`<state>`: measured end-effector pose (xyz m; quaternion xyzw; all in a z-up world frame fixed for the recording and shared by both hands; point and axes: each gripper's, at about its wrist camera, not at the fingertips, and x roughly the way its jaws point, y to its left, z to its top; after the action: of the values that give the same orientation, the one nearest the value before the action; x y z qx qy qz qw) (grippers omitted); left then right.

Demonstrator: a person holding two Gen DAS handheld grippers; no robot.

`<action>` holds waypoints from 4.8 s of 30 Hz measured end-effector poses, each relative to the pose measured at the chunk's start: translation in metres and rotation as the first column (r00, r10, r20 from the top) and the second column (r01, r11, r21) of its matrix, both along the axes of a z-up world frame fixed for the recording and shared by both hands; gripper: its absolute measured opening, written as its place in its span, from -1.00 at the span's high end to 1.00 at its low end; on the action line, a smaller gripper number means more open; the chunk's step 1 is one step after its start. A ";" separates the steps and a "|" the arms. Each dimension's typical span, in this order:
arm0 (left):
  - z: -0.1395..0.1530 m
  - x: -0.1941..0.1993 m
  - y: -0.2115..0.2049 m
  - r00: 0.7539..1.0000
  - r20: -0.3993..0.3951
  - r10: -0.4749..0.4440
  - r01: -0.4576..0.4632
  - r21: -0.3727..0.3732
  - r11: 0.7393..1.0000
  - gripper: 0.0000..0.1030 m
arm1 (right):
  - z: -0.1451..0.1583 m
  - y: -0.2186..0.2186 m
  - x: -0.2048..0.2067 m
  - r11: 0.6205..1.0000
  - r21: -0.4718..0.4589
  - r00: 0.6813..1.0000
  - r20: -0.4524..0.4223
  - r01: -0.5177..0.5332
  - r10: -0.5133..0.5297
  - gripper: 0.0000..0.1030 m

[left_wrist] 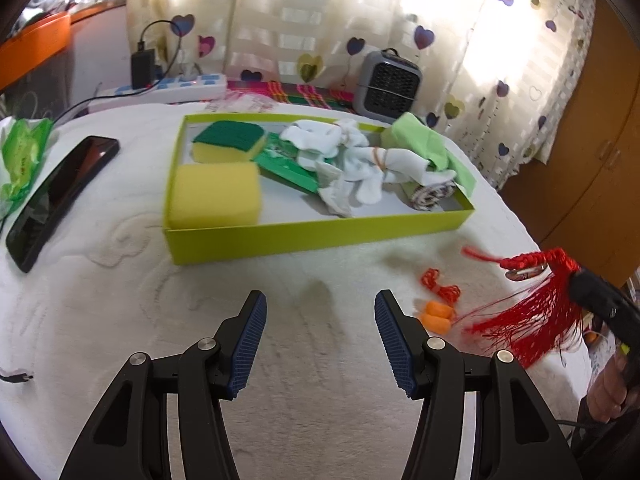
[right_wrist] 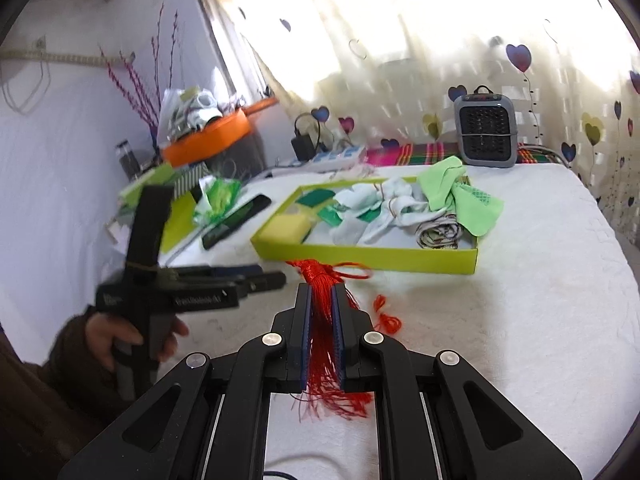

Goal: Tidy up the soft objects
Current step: 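Lift the red knot with the right gripper while the left gripper approaches the orange earplugs, then grasp the orange earplugs with the left gripper, then carry the earplugs with the left gripper while the right gripper carries the red knot over the box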

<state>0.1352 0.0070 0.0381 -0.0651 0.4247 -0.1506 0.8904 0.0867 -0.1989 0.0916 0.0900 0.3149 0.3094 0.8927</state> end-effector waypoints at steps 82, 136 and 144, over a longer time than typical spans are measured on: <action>-0.015 0.000 -0.096 0.982 -0.010 -0.189 0.188 0.157 0.970 0.53 | -0.016 -0.061 -0.006 0.982 0.078 0.985 -0.015 0.173 -0.173 0.80; 0.063 0.036 -0.019 0.983 0.173 -0.065 0.052 0.081 0.995 0.53 | 0.033 -0.008 0.055 0.993 0.065 0.991 0.077 0.100 -0.105 0.80; 0.069 0.057 -0.012 0.982 0.183 -0.049 0.038 0.065 0.997 0.53 | 0.037 0.002 0.079 0.992 0.059 0.990 0.081 0.114 -0.119 0.80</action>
<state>0.1924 -0.0054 0.1075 -0.0141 0.3462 -0.1622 0.9239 0.1660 -0.1968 0.1284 0.1193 0.2628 0.2687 0.9190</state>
